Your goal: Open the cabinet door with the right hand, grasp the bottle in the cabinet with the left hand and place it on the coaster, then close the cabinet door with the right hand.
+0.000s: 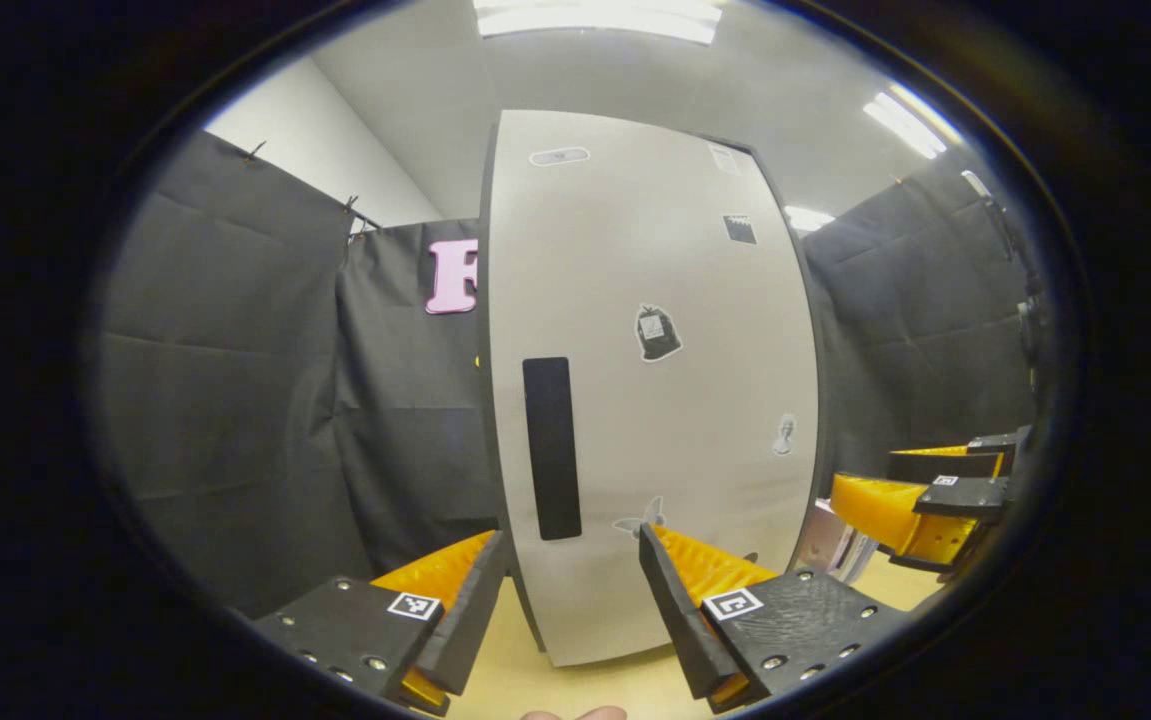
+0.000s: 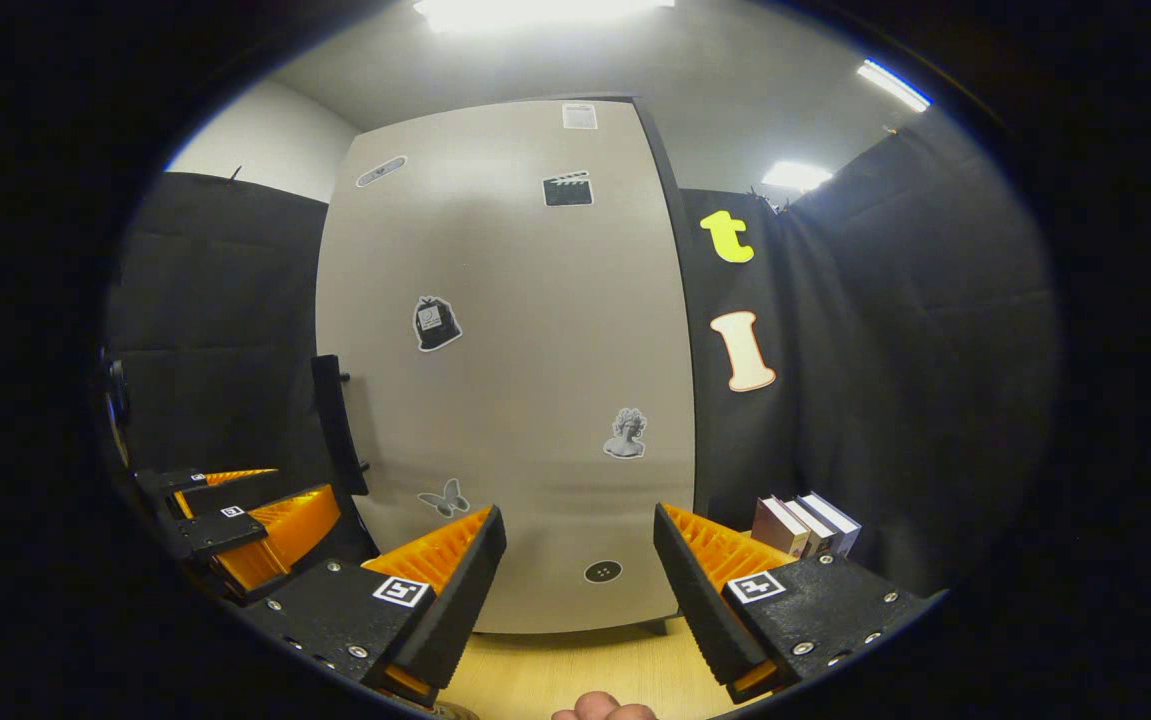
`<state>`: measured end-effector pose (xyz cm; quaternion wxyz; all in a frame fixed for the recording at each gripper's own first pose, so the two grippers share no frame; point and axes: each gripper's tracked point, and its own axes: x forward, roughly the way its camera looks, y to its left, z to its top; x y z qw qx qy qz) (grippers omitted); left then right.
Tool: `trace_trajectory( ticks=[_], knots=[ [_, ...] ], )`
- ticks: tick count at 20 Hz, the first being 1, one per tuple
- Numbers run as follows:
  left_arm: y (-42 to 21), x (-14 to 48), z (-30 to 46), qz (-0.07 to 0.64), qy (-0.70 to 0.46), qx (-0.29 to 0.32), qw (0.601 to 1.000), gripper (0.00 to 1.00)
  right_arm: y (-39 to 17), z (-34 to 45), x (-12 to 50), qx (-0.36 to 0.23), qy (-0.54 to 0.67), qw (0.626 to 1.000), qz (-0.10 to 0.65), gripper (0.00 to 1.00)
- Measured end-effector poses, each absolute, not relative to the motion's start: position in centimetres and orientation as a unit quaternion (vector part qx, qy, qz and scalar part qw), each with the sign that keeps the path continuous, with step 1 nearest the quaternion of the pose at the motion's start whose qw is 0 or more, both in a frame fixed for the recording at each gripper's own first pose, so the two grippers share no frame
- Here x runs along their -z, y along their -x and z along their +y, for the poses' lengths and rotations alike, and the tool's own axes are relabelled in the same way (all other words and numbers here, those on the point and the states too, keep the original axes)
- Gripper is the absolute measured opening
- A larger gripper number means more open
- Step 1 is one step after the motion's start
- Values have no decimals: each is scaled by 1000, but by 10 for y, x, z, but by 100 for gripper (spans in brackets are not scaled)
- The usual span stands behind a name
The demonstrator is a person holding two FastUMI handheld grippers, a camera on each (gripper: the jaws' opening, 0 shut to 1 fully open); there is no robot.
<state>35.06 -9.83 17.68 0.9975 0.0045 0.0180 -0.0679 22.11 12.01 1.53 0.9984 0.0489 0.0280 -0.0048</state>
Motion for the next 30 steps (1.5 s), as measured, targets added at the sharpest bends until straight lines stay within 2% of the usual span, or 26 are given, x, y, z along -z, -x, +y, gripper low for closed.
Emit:
trace_trajectory(
  ticks=[11,12,14,16,18,23,27,30],
  knots=[
    [-349,-177,-99,19,-1,65,998,80,-218,117,-17,6,-44,999,27,90],
    [-349,-177,-98,19,-1,65,998,80,-218,117,-18,5,-43,999,27,93],
    [-349,-178,-98,17,-1,64,998,80,-218,117,-18,5,-43,999,26,90],
    [-349,-178,-98,16,-2,64,998,78,-217,117,-20,4,-44,999,24,93],
    [-349,-178,-98,14,-3,62,998,80,-217,116,-20,5,-45,999,24,90],
    [-350,-179,-100,10,-6,67,998,78,-216,110,-19,6,-50,998,24,93],
    [-351,-179,-102,7,-8,69,998,78,-214,106,-20,6,-51,998,21,90],
    [-349,-180,-103,5,-7,70,998,80,-212,104,-19,5,-53,998,22,93]
  ],
)
